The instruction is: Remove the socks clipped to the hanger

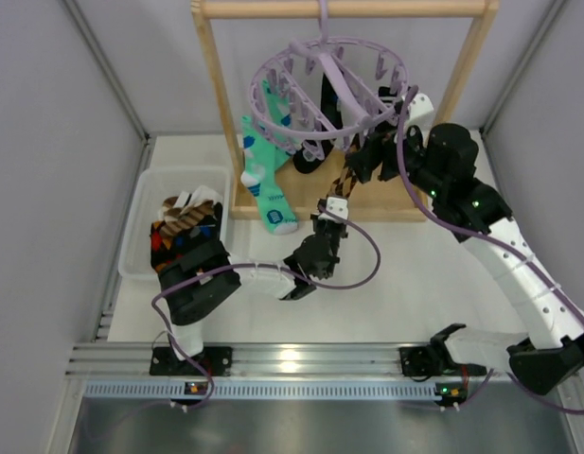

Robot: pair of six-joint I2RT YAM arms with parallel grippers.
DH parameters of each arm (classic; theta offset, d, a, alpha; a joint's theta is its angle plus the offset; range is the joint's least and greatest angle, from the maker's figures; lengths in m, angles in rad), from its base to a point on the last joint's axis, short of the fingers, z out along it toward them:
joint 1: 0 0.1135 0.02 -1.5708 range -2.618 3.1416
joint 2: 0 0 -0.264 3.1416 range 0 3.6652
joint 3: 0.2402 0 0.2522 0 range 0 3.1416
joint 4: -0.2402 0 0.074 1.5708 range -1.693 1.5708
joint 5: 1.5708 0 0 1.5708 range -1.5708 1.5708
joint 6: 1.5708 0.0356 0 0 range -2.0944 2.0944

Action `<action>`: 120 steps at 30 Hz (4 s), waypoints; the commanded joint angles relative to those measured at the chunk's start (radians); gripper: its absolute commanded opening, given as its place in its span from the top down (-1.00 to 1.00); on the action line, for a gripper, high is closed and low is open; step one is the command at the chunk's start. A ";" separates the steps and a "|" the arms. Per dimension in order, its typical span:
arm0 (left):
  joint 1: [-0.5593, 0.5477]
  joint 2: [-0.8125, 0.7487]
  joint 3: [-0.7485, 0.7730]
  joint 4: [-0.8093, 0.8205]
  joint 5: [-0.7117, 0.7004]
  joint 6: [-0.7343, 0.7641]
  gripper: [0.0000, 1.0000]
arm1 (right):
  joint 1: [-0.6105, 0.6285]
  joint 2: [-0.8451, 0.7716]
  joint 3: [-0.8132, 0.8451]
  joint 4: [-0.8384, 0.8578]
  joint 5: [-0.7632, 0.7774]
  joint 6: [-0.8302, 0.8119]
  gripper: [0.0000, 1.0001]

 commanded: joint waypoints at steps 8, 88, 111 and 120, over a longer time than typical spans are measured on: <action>-0.003 -0.081 -0.070 0.064 0.005 -0.067 1.00 | 0.042 0.089 0.110 0.048 0.163 -0.065 -0.55; 0.928 -0.816 0.002 -1.634 0.489 -0.811 1.00 | 0.155 -0.533 -0.420 0.075 0.437 0.015 -0.99; 1.250 -0.346 0.223 -1.629 0.619 -0.858 -0.91 | 0.155 -0.509 -0.555 0.134 0.301 0.060 -0.99; 1.057 -0.665 0.209 -1.628 0.587 -0.791 -0.96 | 0.155 -0.519 -0.565 0.153 0.269 0.049 -0.99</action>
